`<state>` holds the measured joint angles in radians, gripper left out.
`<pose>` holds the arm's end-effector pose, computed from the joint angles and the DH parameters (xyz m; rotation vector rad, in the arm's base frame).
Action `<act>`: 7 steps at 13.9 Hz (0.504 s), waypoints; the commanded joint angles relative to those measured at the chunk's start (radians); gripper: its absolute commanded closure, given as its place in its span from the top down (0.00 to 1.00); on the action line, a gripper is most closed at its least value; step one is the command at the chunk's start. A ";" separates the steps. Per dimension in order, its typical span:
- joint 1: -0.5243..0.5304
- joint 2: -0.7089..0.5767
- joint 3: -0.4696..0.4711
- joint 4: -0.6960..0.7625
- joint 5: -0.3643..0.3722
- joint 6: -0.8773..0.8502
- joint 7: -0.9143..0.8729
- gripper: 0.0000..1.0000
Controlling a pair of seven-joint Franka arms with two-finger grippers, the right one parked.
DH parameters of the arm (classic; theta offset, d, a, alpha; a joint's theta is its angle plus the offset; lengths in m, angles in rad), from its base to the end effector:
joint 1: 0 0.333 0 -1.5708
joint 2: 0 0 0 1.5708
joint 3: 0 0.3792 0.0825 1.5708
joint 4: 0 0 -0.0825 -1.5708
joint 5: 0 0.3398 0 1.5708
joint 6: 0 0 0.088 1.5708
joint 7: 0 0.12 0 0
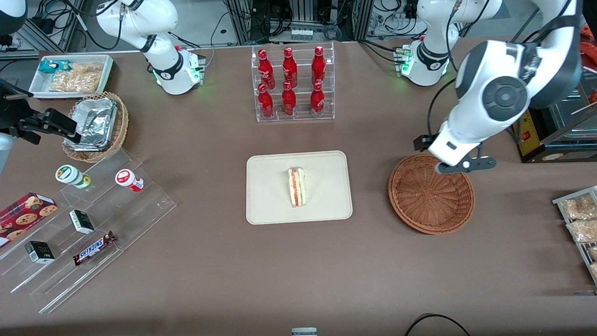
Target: Place sandwich from basket to tray
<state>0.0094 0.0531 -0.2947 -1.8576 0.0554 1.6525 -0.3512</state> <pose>0.4867 -0.1328 0.5345 -3.0036 -0.0791 0.3486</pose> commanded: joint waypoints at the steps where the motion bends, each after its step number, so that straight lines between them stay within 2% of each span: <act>1: -0.015 -0.058 0.058 -0.008 -0.022 -0.074 0.083 1.00; 7: -0.023 -0.099 0.167 0.060 -0.009 -0.146 0.252 1.00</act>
<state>0.0042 -0.0298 -0.1612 -1.8382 0.0520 1.5290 -0.1358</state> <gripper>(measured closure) 0.000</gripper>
